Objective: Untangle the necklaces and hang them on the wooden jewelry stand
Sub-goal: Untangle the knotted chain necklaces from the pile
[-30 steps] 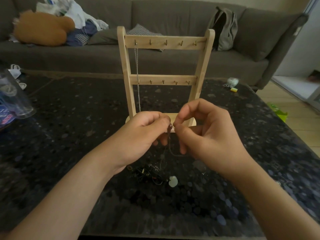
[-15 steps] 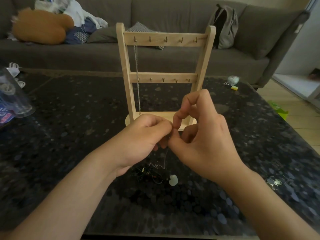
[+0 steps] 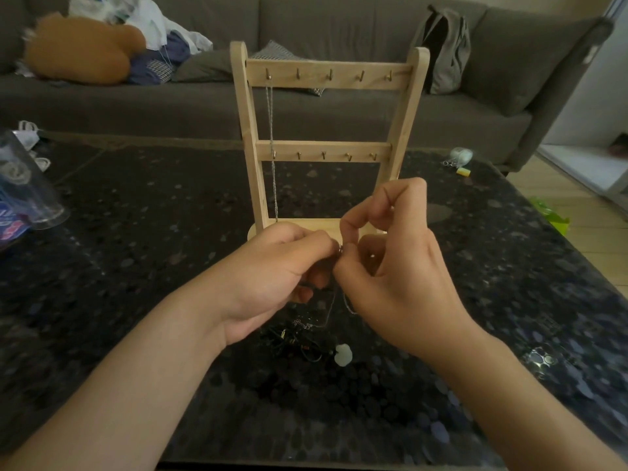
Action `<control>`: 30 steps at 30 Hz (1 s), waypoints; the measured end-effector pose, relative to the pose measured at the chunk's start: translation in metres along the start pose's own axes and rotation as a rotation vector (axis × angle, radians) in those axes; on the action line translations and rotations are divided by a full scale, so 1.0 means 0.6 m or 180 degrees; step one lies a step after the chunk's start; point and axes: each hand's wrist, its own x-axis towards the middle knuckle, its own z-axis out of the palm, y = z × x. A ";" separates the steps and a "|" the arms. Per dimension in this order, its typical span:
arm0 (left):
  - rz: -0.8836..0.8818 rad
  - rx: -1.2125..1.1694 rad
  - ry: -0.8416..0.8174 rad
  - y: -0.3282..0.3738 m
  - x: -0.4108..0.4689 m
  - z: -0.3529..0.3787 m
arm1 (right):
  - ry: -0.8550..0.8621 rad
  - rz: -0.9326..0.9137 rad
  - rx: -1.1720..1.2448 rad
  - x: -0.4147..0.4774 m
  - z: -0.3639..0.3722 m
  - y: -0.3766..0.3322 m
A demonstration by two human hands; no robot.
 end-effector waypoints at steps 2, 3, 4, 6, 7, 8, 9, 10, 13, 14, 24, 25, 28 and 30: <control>0.0036 0.0149 0.0049 0.000 0.001 -0.001 | 0.0033 0.0099 -0.0011 0.000 0.004 -0.001; 0.0068 0.0231 0.0070 0.001 0.000 -0.002 | 0.0062 0.0168 -0.0080 0.000 0.005 -0.001; 0.0101 0.0284 0.0081 0.001 0.001 -0.003 | 0.0079 0.0248 -0.0113 0.001 0.006 -0.001; 0.0156 0.0315 0.0052 0.001 0.002 -0.007 | 0.0066 0.0438 0.0064 0.004 0.004 0.003; 0.0175 0.0336 0.0037 0.001 0.003 -0.009 | 0.0033 0.0559 0.0290 0.006 0.002 0.005; 0.0190 0.0359 0.0034 0.000 0.005 -0.010 | 0.0000 0.0689 0.0569 0.007 0.002 0.006; 0.0204 0.0360 0.0035 -0.002 0.007 -0.011 | -0.0025 0.0820 0.0860 0.008 0.002 0.007; 0.0215 0.0324 0.0036 -0.003 0.007 -0.011 | -0.0048 0.0946 0.1143 0.009 0.003 0.005; 0.0211 -0.0008 0.0083 -0.006 0.008 -0.010 | -0.0109 0.1119 0.1583 0.008 0.007 0.008; 0.0229 -0.0149 0.0117 -0.005 0.008 -0.009 | -0.0123 0.1095 0.1557 0.008 0.007 0.007; 0.0589 -0.0432 0.0677 0.002 0.003 0.006 | -0.0090 0.0766 0.1301 0.002 0.008 -0.001; 0.0597 -0.0467 0.0706 0.004 0.003 0.008 | -0.0086 0.0730 0.1288 0.002 0.007 -0.001; 0.0531 -0.0653 0.0642 0.006 0.002 0.011 | -0.0093 0.0623 0.1179 -0.001 0.004 -0.003; 0.0430 -0.0873 0.0552 0.009 0.001 0.011 | -0.0069 0.0574 0.1112 -0.003 0.003 -0.005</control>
